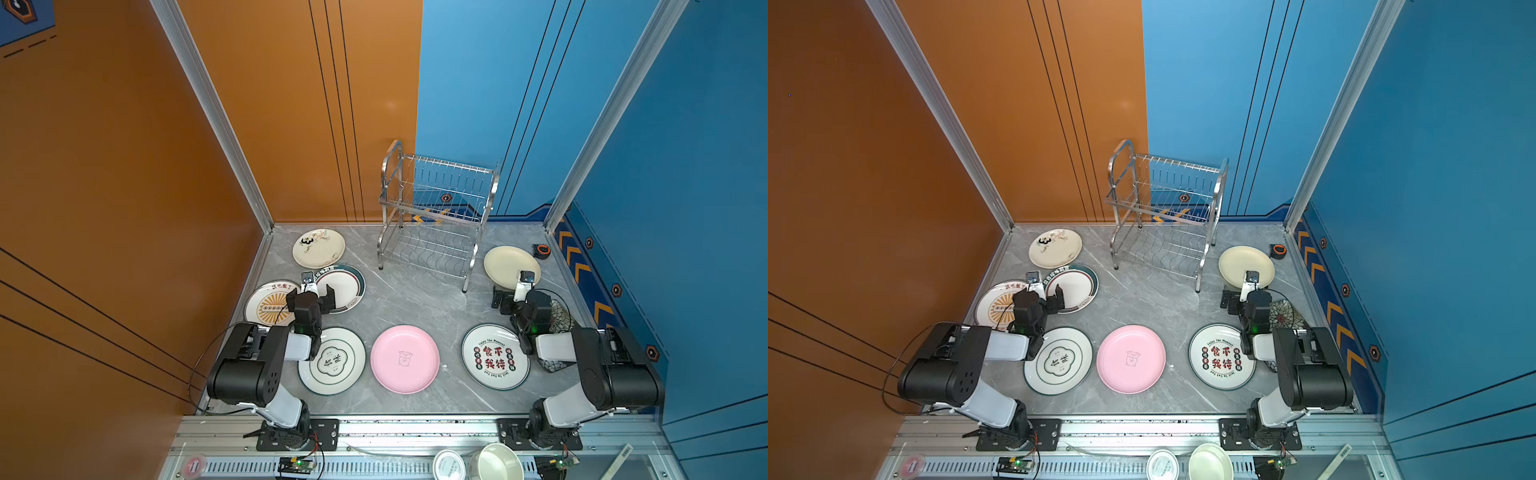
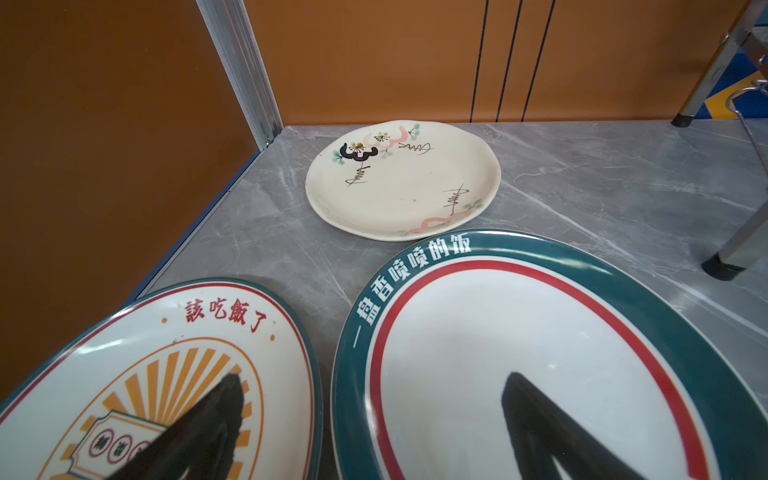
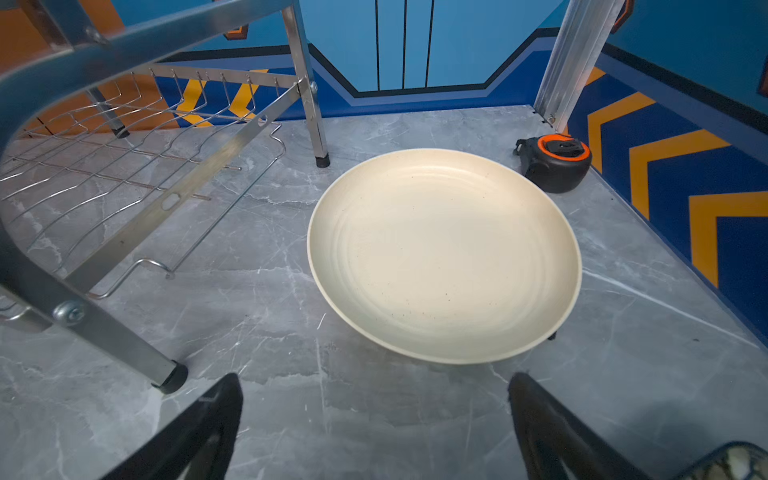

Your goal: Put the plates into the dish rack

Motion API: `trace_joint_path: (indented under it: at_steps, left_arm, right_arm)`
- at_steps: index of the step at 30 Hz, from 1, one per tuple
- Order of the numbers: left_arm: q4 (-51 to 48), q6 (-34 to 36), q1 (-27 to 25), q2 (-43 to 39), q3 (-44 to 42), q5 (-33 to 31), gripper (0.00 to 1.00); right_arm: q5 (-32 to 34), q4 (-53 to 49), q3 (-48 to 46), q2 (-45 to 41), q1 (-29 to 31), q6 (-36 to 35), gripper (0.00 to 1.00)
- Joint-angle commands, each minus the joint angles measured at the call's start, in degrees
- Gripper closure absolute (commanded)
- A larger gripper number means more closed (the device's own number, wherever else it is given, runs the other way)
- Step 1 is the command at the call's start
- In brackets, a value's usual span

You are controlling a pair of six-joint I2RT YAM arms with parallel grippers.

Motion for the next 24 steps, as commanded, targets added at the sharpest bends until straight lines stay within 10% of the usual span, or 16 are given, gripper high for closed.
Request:
trace_joint_path:
  at_steps: [1,24]
  left_arm:
    - [0.5,0.97,0.27,-0.2,-0.21,-0.93,0.02]
    - [-4.62,2.29,-0.14,-3.88,0.92,0.78,0.02]
  right_arm:
    - [-0.43,0.72,0.69,0.35,-0.27,-0.02,0.0]
    - [0.73,-6.56,2.63,-4.01,-0.18,0.26,0.0]
